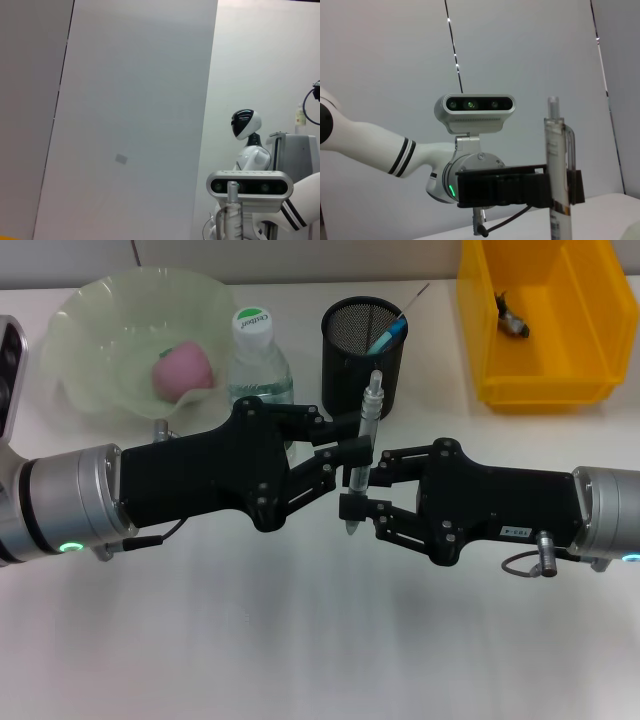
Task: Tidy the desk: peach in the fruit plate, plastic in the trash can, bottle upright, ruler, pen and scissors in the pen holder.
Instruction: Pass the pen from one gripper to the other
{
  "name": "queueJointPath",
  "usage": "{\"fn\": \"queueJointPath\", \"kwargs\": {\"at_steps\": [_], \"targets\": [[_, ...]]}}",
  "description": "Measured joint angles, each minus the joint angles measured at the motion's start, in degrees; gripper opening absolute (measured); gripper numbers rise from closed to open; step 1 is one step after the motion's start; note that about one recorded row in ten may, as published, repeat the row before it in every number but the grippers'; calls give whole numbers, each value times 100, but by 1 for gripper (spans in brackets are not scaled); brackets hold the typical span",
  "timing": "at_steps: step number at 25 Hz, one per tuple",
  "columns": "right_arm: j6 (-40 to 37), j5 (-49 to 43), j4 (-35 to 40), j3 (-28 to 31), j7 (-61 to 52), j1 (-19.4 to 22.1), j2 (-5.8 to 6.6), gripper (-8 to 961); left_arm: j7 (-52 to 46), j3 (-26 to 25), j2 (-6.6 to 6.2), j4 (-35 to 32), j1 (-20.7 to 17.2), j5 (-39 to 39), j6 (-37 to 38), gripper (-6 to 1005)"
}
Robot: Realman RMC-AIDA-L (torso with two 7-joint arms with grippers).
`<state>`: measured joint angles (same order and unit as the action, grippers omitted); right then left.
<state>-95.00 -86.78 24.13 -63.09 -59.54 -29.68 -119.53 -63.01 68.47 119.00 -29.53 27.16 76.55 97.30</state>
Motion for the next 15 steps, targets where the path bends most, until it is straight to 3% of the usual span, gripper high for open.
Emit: {"fn": "queueJointPath", "kwargs": {"at_steps": [15], "targets": [[4,3,-6,-7,17,-20,0,133,0,-1,-9,46,7,-7,-27,223]]}}
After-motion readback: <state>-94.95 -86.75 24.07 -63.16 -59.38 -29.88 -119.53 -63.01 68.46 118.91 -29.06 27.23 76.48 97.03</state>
